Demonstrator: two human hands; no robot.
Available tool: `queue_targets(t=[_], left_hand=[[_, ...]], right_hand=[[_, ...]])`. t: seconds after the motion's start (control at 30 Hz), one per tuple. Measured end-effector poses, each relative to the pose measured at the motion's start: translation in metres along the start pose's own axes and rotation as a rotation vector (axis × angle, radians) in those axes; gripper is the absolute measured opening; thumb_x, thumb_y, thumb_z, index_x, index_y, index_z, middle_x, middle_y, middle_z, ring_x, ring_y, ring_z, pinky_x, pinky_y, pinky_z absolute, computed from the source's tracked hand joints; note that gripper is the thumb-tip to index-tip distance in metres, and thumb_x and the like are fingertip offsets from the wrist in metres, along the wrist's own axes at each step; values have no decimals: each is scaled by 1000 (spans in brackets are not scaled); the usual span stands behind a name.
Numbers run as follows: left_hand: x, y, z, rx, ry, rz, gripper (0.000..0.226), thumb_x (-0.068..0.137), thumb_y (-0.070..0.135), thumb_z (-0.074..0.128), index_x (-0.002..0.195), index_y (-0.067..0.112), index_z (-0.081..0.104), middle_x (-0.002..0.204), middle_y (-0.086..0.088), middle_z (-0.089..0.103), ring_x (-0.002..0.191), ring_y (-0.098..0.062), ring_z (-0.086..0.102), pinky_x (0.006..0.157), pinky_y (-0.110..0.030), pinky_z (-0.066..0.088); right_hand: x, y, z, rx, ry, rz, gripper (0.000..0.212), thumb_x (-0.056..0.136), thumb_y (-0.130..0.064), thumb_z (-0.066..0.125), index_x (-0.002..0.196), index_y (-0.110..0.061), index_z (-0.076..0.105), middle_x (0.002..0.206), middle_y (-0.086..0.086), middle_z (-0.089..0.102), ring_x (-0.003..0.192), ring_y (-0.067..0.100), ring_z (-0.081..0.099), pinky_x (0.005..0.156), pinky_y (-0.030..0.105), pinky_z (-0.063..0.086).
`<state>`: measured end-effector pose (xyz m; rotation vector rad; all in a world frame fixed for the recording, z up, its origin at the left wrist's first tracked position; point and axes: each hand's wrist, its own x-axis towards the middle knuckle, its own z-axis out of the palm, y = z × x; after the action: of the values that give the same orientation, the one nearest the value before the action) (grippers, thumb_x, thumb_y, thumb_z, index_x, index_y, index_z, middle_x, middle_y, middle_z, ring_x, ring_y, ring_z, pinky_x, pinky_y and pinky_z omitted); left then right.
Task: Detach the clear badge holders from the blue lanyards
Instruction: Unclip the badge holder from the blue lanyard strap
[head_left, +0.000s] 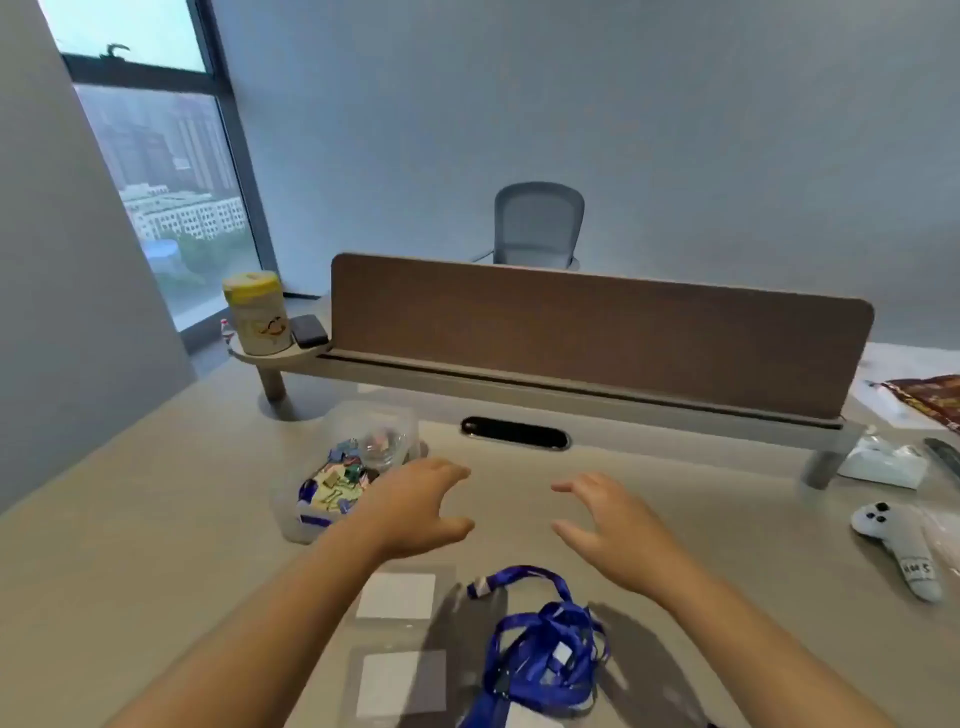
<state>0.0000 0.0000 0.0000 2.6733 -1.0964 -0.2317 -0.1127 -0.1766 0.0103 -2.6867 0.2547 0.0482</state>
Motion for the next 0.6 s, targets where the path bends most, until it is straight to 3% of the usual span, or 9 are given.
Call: queue_targets(t=[0.33, 0.43, 0.6], left_hand=[[-17, -56, 112, 40, -327, -250, 57, 76, 38, 63, 126, 18, 43, 135, -4, 48, 120, -20, 46, 100, -34, 41], [-9, -69, 134, 24, -319, -240, 53, 74, 36, 66, 120, 19, 46, 130, -3, 50, 116, -20, 47, 98, -33, 43], [18, -81, 145, 111, -278, -204, 76, 71, 39, 70, 133, 17, 32, 144, -5, 36, 130, -25, 35, 109, -39, 32]], right_hand=[[25, 51, 101, -80, -283, 138, 46, 92, -28, 45, 137, -17, 40, 139, 2, 46, 124, 20, 46, 100, 30, 40], [35, 50, 116, -98, -307, 129, 46, 92, -27, 46, 136, -15, 41, 138, 4, 47, 123, 21, 46, 101, 31, 41], [55, 47, 127, -121, -291, 123, 38, 92, -25, 45, 128, -11, 48, 129, 8, 51, 114, 24, 50, 95, 34, 43]])
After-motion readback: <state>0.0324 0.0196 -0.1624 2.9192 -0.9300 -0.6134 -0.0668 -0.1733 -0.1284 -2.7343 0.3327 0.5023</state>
